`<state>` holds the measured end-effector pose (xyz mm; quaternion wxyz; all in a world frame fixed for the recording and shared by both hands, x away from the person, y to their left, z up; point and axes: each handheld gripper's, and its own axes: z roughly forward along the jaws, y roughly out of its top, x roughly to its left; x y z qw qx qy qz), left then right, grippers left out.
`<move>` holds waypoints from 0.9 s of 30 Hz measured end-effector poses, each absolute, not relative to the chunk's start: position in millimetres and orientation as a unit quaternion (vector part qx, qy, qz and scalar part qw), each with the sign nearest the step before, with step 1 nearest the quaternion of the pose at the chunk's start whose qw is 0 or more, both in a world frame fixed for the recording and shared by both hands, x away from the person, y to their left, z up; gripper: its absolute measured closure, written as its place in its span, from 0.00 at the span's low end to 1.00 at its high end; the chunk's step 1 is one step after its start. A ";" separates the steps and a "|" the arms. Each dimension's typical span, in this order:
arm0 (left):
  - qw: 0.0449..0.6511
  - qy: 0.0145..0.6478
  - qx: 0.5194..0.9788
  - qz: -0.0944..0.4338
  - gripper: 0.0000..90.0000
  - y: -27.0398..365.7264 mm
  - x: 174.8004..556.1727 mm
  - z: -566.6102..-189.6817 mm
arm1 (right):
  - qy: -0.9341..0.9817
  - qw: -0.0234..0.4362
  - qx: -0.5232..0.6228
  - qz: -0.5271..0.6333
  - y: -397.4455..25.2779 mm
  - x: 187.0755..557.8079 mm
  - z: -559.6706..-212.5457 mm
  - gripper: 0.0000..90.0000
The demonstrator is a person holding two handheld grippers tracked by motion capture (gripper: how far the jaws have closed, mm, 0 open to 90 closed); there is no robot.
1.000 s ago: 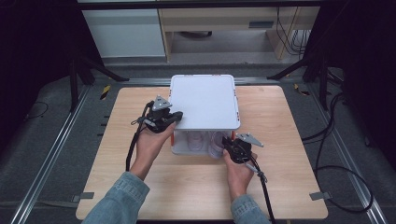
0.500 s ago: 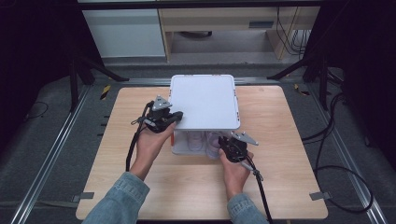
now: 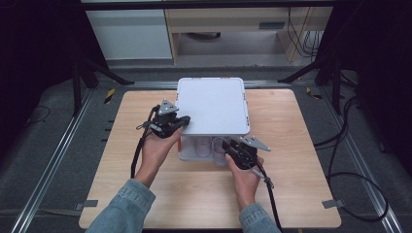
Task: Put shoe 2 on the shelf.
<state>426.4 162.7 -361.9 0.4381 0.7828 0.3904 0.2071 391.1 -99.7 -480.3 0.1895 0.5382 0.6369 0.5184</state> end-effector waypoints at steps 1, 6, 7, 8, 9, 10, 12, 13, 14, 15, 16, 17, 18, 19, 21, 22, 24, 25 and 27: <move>0.438 0.390 0.783 0.207 0.97 162.6 426.4 -361.8 | 0.637 0.187 0.531 0.527 -102.1 388.6 -477.3 0.73; 0.437 0.392 0.783 0.207 0.97 162.5 426.3 -361.6 | 0.662 0.147 0.488 0.550 -111.9 374.6 -466.9 0.87; 0.436 0.392 0.783 0.208 0.97 162.3 426.2 -361.4 | 0.674 0.140 0.477 0.547 -112.7 371.6 -467.0 0.89; 0.435 0.392 0.783 0.208 0.97 162.2 426.1 -361.4 | 0.685 0.133 0.465 0.545 -113.4 368.4 -467.3 0.91; 0.435 0.392 0.783 0.209 0.97 162.0 426.1 -361.4 | 0.691 0.128 0.459 0.543 -114.0 364.6 -467.9 0.93; 0.435 0.393 0.783 0.208 0.97 161.9 426.2 -361.3 | 0.697 0.124 0.453 0.542 -114.4 361.4 -468.8 0.94; 0.435 0.393 0.783 0.209 0.97 161.5 426.5 -361.4 | 0.708 0.113 0.444 0.537 -114.3 357.0 -471.9 0.95; 0.435 0.393 0.783 0.209 0.97 161.4 426.6 -361.4 | 0.715 0.108 0.441 0.532 -113.4 355.4 -474.5 0.97; 0.434 0.393 0.783 0.209 0.97 161.2 426.7 -361.3 | 0.719 0.106 0.438 0.528 -112.6 354.9 -476.4 0.97; 0.434 0.393 0.783 0.209 0.97 161.1 426.7 -361.3 | 0.724 0.106 0.438 0.522 -111.8 354.2 -479.0 0.98; 0.434 0.393 0.783 0.209 0.97 161.1 426.7 -361.3 | 0.728 0.103 0.437 0.518 -110.9 353.6 -481.6 0.99; 0.435 0.394 0.782 0.209 0.97 160.9 426.8 -361.4 | 0.732 0.100 0.437 0.514 -110.3 353.5 -484.4 0.99; 0.435 0.394 0.782 0.208 0.97 161.0 427.0 -361.5 | 0.735 0.099 0.437 0.509 -110.0 353.6 -487.0 0.99; 0.435 0.394 0.782 0.208 0.97 160.9 427.2 -361.5 | 0.738 0.097 0.438 0.504 -109.5 353.7 -489.2 0.99; 0.435 0.393 0.783 0.208 0.97 160.8 427.2 -361.3 | 0.743 0.090 0.438 0.498 -108.5 354.4 -493.2 1.00; 0.435 0.394 0.783 0.208 0.97 160.8 427.2 -361.3 | 0.744 0.086 0.440 0.495 -108.0 354.6 -494.6 1.00; 0.434 0.394 0.783 0.208 0.97 160.7 427.1 -361.2 | 0.745 0.077 0.446 0.490 -107.7 355.2 -497.6 1.00; 0.434 0.394 0.783 0.208 0.97 160.6 427.0 -361.2 | 0.746 0.070 0.450 0.487 -107.6 355.6 -499.5 1.00; 0.434 0.394 0.783 0.208 0.97 160.5 427.0 -361.1 | 0.745 0.059 0.455 0.484 -107.7 355.7 -502.0 1.00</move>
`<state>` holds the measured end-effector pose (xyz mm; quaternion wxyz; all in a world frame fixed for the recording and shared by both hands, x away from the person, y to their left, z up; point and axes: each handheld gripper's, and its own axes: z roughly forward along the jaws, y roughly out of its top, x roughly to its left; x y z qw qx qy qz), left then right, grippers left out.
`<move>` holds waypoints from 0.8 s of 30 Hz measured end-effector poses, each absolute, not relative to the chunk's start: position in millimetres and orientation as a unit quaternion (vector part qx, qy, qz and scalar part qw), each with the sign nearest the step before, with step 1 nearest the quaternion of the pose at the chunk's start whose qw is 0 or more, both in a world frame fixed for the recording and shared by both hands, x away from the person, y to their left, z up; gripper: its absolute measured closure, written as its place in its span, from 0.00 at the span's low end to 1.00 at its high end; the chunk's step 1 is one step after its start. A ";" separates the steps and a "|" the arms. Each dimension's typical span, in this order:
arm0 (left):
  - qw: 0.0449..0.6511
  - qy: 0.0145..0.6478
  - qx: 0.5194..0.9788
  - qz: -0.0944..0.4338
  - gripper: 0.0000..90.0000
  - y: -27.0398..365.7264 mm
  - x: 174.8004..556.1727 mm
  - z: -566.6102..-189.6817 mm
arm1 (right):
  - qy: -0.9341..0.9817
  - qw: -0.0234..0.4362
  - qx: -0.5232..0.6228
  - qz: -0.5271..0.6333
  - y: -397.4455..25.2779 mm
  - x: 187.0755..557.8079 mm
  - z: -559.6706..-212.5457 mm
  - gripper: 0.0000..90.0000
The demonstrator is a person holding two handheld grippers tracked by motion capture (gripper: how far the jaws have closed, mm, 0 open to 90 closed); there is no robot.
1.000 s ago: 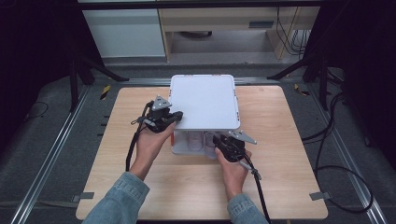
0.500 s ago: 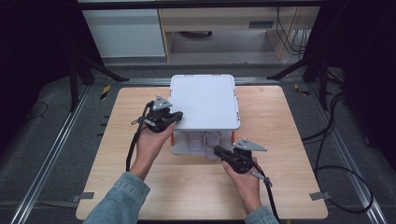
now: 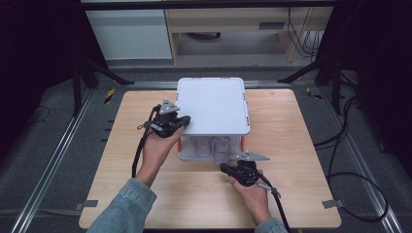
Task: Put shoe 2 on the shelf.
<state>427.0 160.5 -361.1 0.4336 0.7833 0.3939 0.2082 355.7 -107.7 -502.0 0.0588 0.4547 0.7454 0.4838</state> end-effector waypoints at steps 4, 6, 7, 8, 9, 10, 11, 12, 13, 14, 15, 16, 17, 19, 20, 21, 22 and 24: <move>0.434 0.394 0.784 0.207 0.97 160.7 427.4 -361.0 | 0.750 0.050 0.460 0.472 -107.5 356.8 -506.8 1.00; 0.434 0.394 0.783 0.207 0.97 160.7 427.5 -361.1 | 0.754 0.045 0.462 0.466 -106.1 357.8 -508.6 1.00; 0.434 0.394 0.784 0.207 0.97 160.7 427.5 -361.1 | 0.754 0.043 0.463 0.464 -105.1 358.4 -509.6 1.00; 0.434 0.394 0.783 0.207 0.97 160.6 427.5 -361.1 | 0.755 0.041 0.463 0.461 -104.2 359.2 -510.3 1.00; 0.434 0.394 0.783 0.207 0.97 160.7 427.7 -361.1 | 0.756 0.042 0.463 0.460 -103.4 360.1 -511.1 1.00; 0.434 0.394 0.783 0.207 0.97 160.6 427.7 -361.1 | 0.758 0.043 0.463 0.458 -102.3 361.6 -511.8 1.00; 0.434 0.393 0.784 0.207 0.97 160.6 427.8 -361.1 | 0.757 0.043 0.465 0.457 -101.7 362.8 -512.2 1.00; 0.434 0.394 0.783 0.207 0.97 160.5 427.8 -361.2 | 0.757 0.044 0.466 0.456 -101.2 364.2 -512.5 1.00; 0.434 0.394 0.784 0.206 0.97 160.5 427.9 -361.1 | 0.757 0.043 0.467 0.455 -100.9 365.1 -512.5 1.00; 0.434 0.393 0.784 0.206 0.97 160.5 428.0 -361.1 | 0.756 0.040 0.469 0.454 -100.8 366.3 -512.5 1.00; 0.435 0.393 0.784 0.206 0.97 160.6 428.1 -361.2 | 0.757 0.040 0.469 0.454 -100.6 366.7 -512.2 1.00; 0.435 0.394 0.784 0.206 0.97 160.6 428.1 -361.2 | 0.757 0.041 0.469 0.453 -100.5 367.3 -512.2 1.00; 0.435 0.393 0.784 0.206 0.97 160.6 428.1 -361.2 | 0.755 0.040 0.470 0.454 -100.8 367.8 -512.5 1.00; 0.435 0.393 0.784 0.206 0.97 160.6 428.1 -361.2 | 0.752 0.037 0.475 0.455 -101.7 369.0 -512.8 1.00; 0.435 0.393 0.784 0.206 0.97 160.6 428.1 -361.2 | 0.751 0.038 0.477 0.455 -102.3 369.8 -513.2 1.00; 0.435 0.393 0.784 0.206 0.97 160.6 428.2 -361.3 | 0.748 0.037 0.480 0.456 -103.3 370.9 -513.5 1.00; 0.435 0.393 0.783 0.206 0.97 160.6 428.3 -361.3 | 0.747 0.034 0.482 0.457 -104.2 372.3 -513.9 1.00; 0.435 0.393 0.783 0.205 0.97 160.4 428.6 -361.4 | 0.744 0.030 0.485 0.458 -105.0 374.0 -514.2 1.00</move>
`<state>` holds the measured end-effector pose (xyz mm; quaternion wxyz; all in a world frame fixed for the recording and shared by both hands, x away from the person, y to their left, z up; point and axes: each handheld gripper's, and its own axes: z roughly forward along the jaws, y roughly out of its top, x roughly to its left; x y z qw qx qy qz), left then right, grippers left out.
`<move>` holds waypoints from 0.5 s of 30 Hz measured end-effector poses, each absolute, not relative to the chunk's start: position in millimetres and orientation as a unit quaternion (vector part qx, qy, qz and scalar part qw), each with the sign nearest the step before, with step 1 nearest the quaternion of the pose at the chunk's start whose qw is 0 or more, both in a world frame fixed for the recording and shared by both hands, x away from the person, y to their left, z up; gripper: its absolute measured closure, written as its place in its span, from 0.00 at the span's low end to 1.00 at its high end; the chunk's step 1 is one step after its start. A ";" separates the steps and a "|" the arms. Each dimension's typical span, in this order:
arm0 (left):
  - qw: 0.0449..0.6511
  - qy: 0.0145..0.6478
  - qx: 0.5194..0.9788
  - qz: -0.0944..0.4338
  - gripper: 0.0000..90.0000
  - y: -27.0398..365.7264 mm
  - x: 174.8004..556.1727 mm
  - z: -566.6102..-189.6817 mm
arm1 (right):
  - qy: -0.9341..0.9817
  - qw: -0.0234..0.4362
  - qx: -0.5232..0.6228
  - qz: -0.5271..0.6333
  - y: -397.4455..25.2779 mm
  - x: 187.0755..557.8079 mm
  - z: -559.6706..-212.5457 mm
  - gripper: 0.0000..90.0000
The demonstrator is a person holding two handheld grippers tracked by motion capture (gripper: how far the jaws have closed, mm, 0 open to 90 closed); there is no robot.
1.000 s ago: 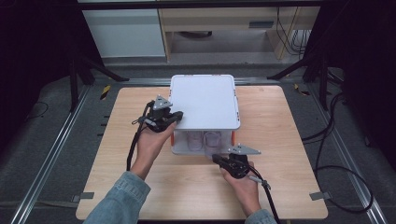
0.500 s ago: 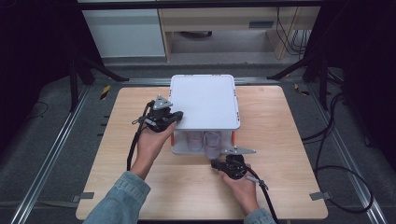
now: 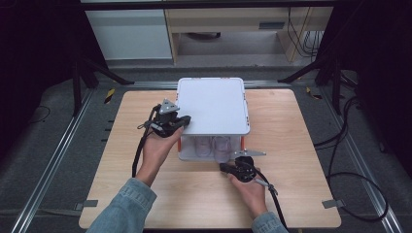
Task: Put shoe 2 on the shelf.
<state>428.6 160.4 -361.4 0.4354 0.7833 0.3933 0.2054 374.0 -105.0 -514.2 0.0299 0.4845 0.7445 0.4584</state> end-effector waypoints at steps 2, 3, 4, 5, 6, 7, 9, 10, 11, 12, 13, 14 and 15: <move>0.436 0.392 0.784 0.206 0.97 160.3 428.7 -361.5 | 0.743 0.028 0.487 0.459 -105.2 375.2 -514.3 1.00; 0.435 0.392 0.784 0.206 0.97 160.1 428.9 -361.5 | 0.743 0.027 0.487 0.459 -105.4 375.9 -514.2 1.00; 0.435 0.392 0.784 0.206 0.97 160.1 428.9 -361.4 | 0.742 0.027 0.489 0.459 -105.7 377.1 -514.5 1.00; 0.436 0.393 0.783 0.206 0.97 159.8 428.9 -361.5 | 0.740 0.025 0.491 0.459 -105.8 377.8 -514.4 1.00; 0.437 0.393 0.783 0.206 0.97 159.8 429.0 -361.6 | 0.740 0.026 0.491 0.459 -106.1 379.2 -514.5 1.00; 0.436 0.392 0.784 0.206 0.97 160.1 429.0 -361.5 | 0.739 0.025 0.493 0.458 -105.9 379.9 -514.2 1.00; 0.437 0.393 0.782 0.205 0.97 160.0 429.2 -361.7 | 0.739 0.025 0.495 0.457 -105.8 382.4 -514.1 1.00; 0.437 0.393 0.783 0.205 0.97 160.0 429.2 -361.6 | 0.740 0.027 0.494 0.456 -105.6 383.7 -514.2 1.00; 0.437 0.393 0.783 0.205 0.98 160.0 429.3 -361.6 | 0.740 0.026 0.494 0.455 -105.2 384.5 -513.8 1.00; 0.437 0.393 0.783 0.205 0.98 160.0 429.3 -361.7 | 0.741 0.027 0.494 0.455 -104.9 385.4 -513.8 1.00; 0.437 0.393 0.783 0.205 0.98 159.9 429.4 -361.7 | 0.741 0.028 0.495 0.453 -104.3 386.7 -513.5 1.00; 0.437 0.393 0.783 0.205 0.98 159.8 429.4 -361.7 | 0.742 0.028 0.494 0.452 -103.8 387.9 -513.4 1.00; 0.438 0.393 0.782 0.205 0.98 159.8 429.5 -361.8 | 0.742 0.028 0.495 0.451 -103.2 388.7 -513.2 1.00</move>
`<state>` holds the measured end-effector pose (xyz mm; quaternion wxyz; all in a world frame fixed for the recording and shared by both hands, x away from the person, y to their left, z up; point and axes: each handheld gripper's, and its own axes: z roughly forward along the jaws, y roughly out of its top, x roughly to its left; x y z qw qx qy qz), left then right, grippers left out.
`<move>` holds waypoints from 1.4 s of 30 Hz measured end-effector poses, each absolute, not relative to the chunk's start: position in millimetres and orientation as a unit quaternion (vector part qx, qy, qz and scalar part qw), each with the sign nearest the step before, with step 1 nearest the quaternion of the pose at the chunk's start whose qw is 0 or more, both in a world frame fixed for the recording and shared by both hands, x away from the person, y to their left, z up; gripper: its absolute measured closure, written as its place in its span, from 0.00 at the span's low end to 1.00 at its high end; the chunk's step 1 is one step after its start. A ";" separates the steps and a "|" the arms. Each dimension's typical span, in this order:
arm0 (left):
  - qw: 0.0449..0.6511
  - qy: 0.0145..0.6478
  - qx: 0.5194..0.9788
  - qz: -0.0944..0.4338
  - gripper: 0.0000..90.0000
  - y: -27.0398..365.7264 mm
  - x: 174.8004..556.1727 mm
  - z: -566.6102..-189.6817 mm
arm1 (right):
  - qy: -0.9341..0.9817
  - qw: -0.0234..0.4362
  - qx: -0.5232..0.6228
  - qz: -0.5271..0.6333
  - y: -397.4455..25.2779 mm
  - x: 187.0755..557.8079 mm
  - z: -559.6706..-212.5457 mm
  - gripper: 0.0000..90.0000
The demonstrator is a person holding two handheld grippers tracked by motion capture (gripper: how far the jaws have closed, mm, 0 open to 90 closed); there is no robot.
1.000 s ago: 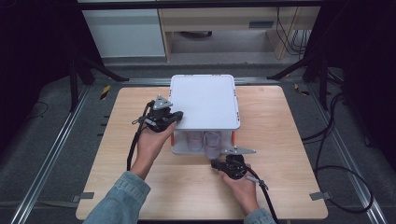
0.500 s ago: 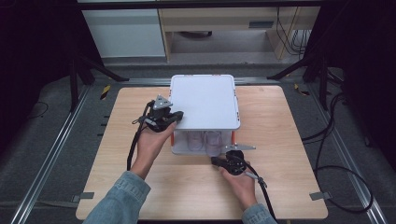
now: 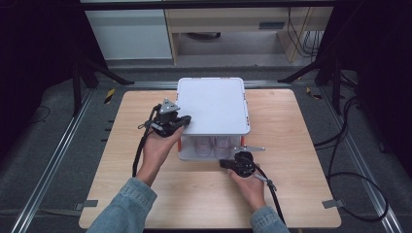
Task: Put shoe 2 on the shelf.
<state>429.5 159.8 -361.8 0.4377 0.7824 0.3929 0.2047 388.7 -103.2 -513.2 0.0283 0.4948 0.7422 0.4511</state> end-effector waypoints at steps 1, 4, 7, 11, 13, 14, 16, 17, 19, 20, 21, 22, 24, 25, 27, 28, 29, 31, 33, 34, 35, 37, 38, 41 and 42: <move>0.438 0.393 0.782 0.204 0.98 159.8 429.5 -361.8 | 0.743 0.028 0.495 0.451 -102.1 390.0 -513.1 1.00; 0.438 0.393 0.782 0.204 0.98 159.8 429.7 -361.8 | 0.745 0.030 0.492 0.449 -99.8 391.4 -512.8 1.00; 0.438 0.393 0.782 0.204 0.98 159.8 429.8 -361.8 | 0.746 0.038 0.487 0.453 -100.6 389.4 -510.9 1.00; 0.438 0.393 0.782 0.204 0.98 159.8 429.7 -361.8 | 0.737 0.046 0.493 0.460 -107.5 387.6 -506.2 1.00; 0.437 0.393 0.783 0.205 0.98 159.7 429.7 -361.8 | 0.735 0.053 0.496 0.460 -111.7 388.3 -505.1 1.00; 0.437 0.393 0.783 0.205 0.98 159.6 429.6 -361.7 | 0.733 0.053 0.499 0.460 -113.2 389.0 -505.0 1.00; 0.437 0.393 0.783 0.205 0.98 159.6 429.7 -361.7 | 0.734 0.053 0.502 0.455 -113.8 391.0 -505.8 1.00; 0.437 0.393 0.783 0.204 0.98 159.7 429.7 -361.7 | 0.735 0.053 0.501 0.455 -113.3 391.8 -506.4 1.00; 0.437 0.393 0.783 0.204 0.98 159.7 429.8 -361.8 | 0.734 0.051 0.504 0.453 -111.8 393.6 -506.7 1.00; 0.437 0.393 0.783 0.204 0.98 159.6 429.9 -361.8 | 0.735 0.054 0.501 0.454 -111.6 394.5 -507.0 1.00; 0.437 0.393 0.783 0.205 0.98 159.5 429.9 -361.8 | 0.734 0.053 0.503 0.453 -111.1 395.2 -507.1 1.00; 0.437 0.393 0.783 0.205 0.98 159.5 429.9 -361.8 | 0.733 0.052 0.504 0.453 -110.7 396.2 -507.3 1.00; 0.438 0.393 0.783 0.204 0.98 159.6 429.9 -362.0 | 0.732 0.051 0.506 0.453 -110.3 397.4 -507.6 1.00; 0.437 0.393 0.783 0.204 0.98 159.6 429.9 -361.9 | 0.731 0.051 0.506 0.454 -109.8 397.9 -507.8 1.00; 0.438 0.393 0.782 0.204 0.98 159.5 430.0 -361.9 | 0.731 0.050 0.507 0.454 -109.8 398.9 -507.8 1.00; 0.437 0.393 0.783 0.204 0.98 159.5 430.0 -361.9 | 0.731 0.049 0.508 0.454 -109.4 399.6 -507.8 1.00; 0.437 0.393 0.783 0.204 0.98 159.5 430.0 -361.9 | 0.730 0.049 0.509 0.453 -109.0 400.3 -507.9 1.00; 0.437 0.393 0.783 0.205 0.98 159.4 429.9 -361.8 | 0.730 0.053 0.510 0.451 -108.0 402.2 -508.7 1.00; 0.438 0.393 0.783 0.203 0.98 159.8 430.2 -361.8 | 0.729 0.051 0.511 0.452 -107.5 403.2 -508.8 1.00; 0.438 0.394 0.782 0.202 0.98 159.9 430.4 -361.8 | 0.731 0.053 0.510 0.451 -107.4 403.5 -508.7 1.00; 0.438 0.394 0.782 0.202 0.98 159.9 430.5 -361.7 | 0.730 0.051 0.510 0.451 -107.5 403.4 -508.5 1.00; 0.438 0.394 0.783 0.201 0.97 159.9 430.4 -361.4 | 0.730 0.049 0.510 0.452 -108.0 403.7 -508.6 1.00; 0.440 0.394 0.782 0.199 0.96 160.0 430.0 -361.2 | 0.731 0.050 0.509 0.452 -107.8 403.4 -508.3 1.00; 0.440 0.394 0.779 0.209 0.88 161.3 427.8 -360.4 | 0.733 0.050 0.500 0.458 -107.7 401.5 -505.9 0.96; 0.443 0.394 0.776 0.214 0.84 162.8 426.0 -358.9 | 0.734 0.053 0.498 0.459 -108.0 400.6 -504.7 0.94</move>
